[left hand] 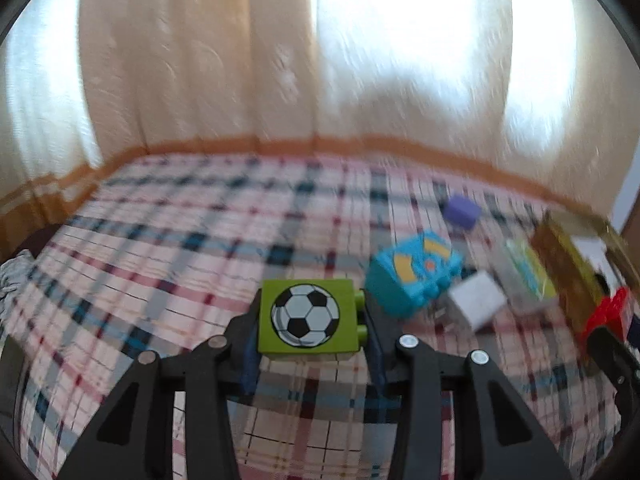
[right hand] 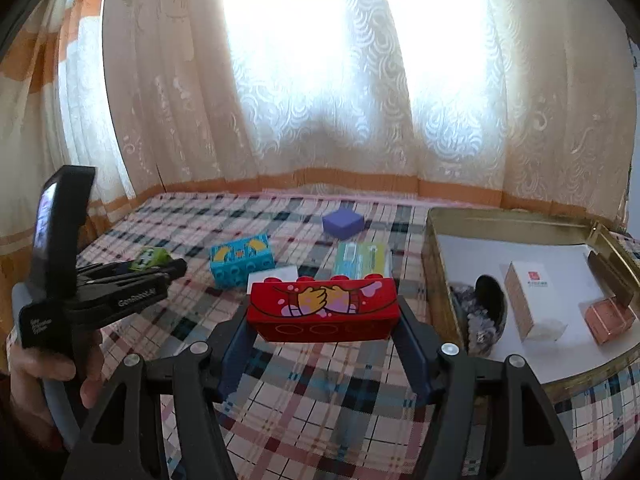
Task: Organize rigid objects
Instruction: 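Carry the red block over the gold tray with the right gripper while the left carries the green block there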
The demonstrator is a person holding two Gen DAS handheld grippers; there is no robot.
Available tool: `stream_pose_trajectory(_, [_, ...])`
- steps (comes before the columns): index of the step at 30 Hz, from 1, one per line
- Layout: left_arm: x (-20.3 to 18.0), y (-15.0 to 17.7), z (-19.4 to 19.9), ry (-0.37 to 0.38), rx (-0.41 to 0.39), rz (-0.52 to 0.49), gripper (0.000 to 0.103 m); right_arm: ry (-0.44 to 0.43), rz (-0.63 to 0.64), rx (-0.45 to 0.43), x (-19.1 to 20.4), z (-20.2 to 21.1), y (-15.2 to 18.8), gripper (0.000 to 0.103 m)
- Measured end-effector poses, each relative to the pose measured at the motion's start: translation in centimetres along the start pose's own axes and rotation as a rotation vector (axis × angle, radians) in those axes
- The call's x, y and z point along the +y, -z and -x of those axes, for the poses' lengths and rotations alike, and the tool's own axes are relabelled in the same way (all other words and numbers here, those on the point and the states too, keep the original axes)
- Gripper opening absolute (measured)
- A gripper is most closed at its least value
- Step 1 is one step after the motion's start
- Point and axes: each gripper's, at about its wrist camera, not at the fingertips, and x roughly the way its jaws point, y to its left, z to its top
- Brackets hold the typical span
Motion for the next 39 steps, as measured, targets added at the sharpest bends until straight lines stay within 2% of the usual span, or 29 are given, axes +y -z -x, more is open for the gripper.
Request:
stream_pose_trajectory(6, [-1.6,0.0,2.1,-0.12,-0.124,-0.014,0.042,0.061,0.031,-0.095,-0.2,1.4,-0.6,0.067])
stream_pose_trajectory(11, [-2.4,0.4,3.4,-0.152,-0.167,-0.003,0.042,0.1,0.056,-0.147,-0.7,2.1,-1.1,0.067])
stream_pose_trajectory(19, [-3.5,1.0,4.4,-0.168,-0.186,0.029,0.042,0.153,0.095,-0.222,-1.7,3.2,-1.5,0.067])
stream_pose_trajectory(39, [-8.4,1.7,4.9,-0.123,-0.189,-0.006,0.042,0.236,0.074,-0.246,-6.8,4.3,-1.7,0.067])
